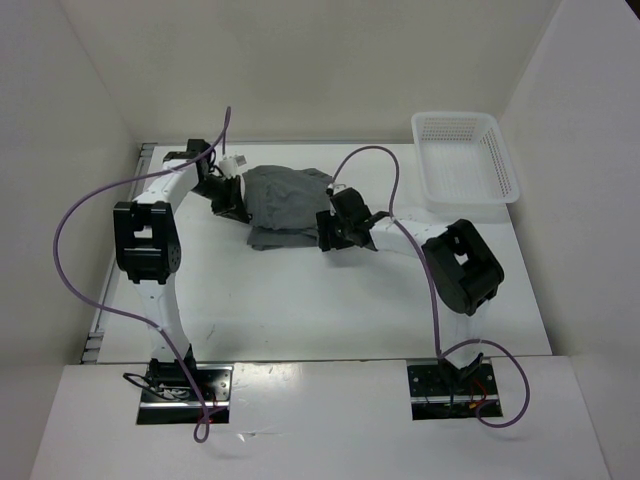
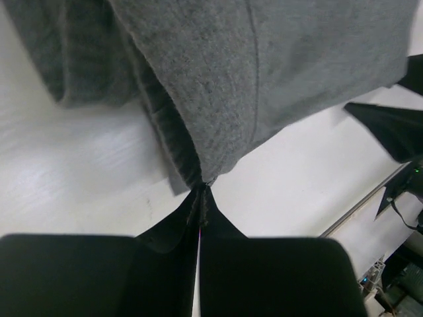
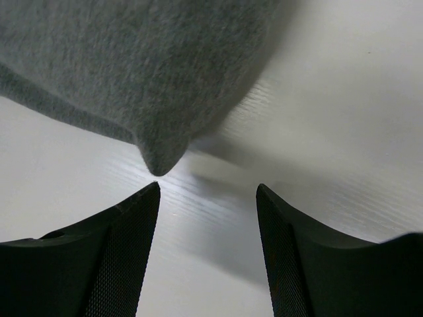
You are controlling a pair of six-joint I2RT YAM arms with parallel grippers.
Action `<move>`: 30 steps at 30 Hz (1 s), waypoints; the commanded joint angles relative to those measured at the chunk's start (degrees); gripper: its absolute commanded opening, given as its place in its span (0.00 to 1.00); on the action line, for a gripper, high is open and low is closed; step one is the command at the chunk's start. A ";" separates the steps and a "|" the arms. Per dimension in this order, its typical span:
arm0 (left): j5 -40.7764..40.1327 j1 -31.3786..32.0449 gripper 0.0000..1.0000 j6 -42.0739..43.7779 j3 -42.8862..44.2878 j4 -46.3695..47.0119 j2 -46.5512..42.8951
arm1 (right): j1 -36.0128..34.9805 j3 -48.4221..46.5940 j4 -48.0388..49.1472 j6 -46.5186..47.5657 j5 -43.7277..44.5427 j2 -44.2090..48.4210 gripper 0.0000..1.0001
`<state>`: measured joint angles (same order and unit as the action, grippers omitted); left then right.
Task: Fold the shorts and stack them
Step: Fold the shorts
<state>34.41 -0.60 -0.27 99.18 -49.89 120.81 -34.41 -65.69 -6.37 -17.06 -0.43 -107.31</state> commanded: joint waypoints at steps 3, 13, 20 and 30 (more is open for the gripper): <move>-9.78 0.07 0.00 0.27 -1.17 -5.84 -0.15 | 2.85 -0.76 4.17 -3.77 1.92 -0.54 0.66; -14.10 0.60 0.20 0.27 -3.12 -1.26 2.50 | 5.84 2.41 4.17 -3.77 2.97 6.23 0.68; -12.36 -0.71 0.66 0.27 -3.64 -0.12 -1.45 | 6.37 1.18 1.19 -1.57 6.84 10.89 0.83; 2.28 -10.28 0.95 0.27 -3.73 6.99 -9.27 | 10.06 -1.19 -2.59 2.38 10.01 13.70 1.00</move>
<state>27.07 -6.96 -0.25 95.57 -47.03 117.21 -26.35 -64.49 -7.25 -16.49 6.96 -95.96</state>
